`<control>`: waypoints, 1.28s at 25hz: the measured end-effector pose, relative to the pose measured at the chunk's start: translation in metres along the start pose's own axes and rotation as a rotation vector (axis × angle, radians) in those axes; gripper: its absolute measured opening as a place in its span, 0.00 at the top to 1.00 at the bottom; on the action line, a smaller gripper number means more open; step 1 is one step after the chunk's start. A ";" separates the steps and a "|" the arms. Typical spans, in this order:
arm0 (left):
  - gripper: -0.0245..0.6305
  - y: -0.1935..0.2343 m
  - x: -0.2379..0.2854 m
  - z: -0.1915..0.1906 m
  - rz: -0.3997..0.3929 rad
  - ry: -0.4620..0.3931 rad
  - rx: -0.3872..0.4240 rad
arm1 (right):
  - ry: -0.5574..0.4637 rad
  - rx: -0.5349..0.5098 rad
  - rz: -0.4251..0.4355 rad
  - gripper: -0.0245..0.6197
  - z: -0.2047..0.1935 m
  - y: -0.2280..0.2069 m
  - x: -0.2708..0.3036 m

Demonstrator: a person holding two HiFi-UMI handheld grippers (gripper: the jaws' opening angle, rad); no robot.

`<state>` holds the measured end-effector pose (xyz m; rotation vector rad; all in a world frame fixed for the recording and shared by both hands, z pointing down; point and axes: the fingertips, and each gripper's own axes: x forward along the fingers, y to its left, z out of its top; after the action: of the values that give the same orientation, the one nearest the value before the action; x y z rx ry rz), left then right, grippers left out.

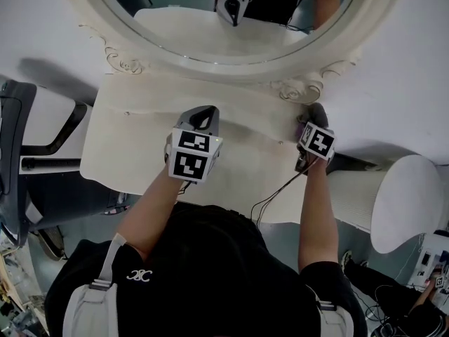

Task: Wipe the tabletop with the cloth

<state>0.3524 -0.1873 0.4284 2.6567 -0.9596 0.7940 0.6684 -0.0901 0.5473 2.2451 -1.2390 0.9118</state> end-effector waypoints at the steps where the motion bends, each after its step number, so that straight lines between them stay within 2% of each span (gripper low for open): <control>1: 0.96 0.001 -0.001 -0.001 0.006 0.001 -0.005 | 0.009 0.002 -0.002 0.88 0.000 0.001 -0.001; 8: 0.96 0.010 -0.004 -0.010 0.025 0.007 -0.024 | 0.009 -0.047 -0.017 0.88 -0.003 0.027 -0.006; 13: 0.96 0.025 -0.010 -0.011 0.006 -0.003 -0.002 | 0.050 -0.075 0.017 0.88 -0.004 0.059 -0.009; 17: 0.96 0.045 -0.019 -0.009 -0.020 -0.019 0.015 | 0.058 -0.088 0.036 0.88 -0.005 0.094 -0.013; 23: 0.96 0.090 -0.034 -0.014 -0.045 -0.029 -0.001 | 0.078 -0.095 0.081 0.88 -0.005 0.164 -0.018; 32: 0.96 0.146 -0.055 -0.034 -0.078 -0.023 -0.010 | 0.038 -0.038 0.043 0.88 0.000 0.228 -0.024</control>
<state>0.2092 -0.2581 0.4279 2.6821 -0.8577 0.7406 0.4639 -0.1934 0.5404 2.1691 -1.2811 0.9345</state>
